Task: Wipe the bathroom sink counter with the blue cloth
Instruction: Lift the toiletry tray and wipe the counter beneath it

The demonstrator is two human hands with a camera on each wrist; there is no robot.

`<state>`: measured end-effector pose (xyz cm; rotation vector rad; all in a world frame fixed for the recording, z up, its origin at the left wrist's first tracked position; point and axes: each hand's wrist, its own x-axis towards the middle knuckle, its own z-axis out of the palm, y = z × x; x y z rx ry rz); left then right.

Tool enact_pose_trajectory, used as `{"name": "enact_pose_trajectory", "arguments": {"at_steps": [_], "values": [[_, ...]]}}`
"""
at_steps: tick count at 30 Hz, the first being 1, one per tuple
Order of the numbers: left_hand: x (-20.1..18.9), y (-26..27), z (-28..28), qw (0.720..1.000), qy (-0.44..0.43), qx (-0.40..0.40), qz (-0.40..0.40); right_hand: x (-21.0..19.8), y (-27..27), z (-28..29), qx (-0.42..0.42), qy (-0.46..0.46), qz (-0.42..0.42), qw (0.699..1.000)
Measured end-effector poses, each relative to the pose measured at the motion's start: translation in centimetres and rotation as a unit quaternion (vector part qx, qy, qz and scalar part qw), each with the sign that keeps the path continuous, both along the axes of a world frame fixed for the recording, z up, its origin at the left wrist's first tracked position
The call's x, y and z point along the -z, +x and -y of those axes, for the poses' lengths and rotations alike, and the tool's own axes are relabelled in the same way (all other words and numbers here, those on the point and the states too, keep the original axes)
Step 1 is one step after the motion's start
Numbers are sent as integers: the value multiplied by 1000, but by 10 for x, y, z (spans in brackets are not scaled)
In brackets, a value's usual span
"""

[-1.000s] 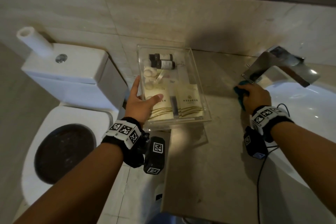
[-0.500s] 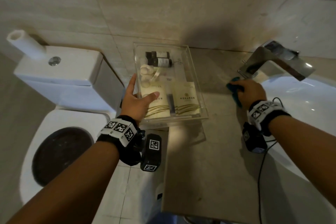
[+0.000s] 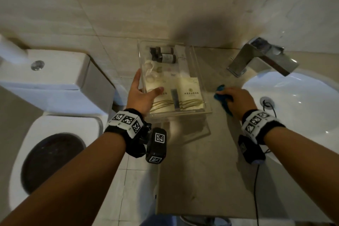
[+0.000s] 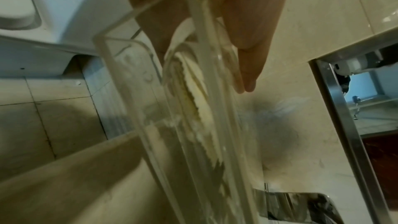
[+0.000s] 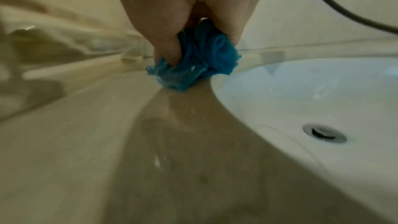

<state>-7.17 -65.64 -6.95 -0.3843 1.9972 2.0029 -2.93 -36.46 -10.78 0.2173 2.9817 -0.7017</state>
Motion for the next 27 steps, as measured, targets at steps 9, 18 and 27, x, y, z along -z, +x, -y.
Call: {"name": "enact_pose_trajectory", "arguments": {"at_steps": [9,18,27], "values": [[13,-6,-18,1000,-4,11,15,2,71,3,-92,-2,41,995],[40,-22,-36,998,-58,38,-11,7,60,-8,31,-5,-4,999],[39,-29,-29,983,-151,104,-26,6,91,17,-122,11,-6,992]]}}
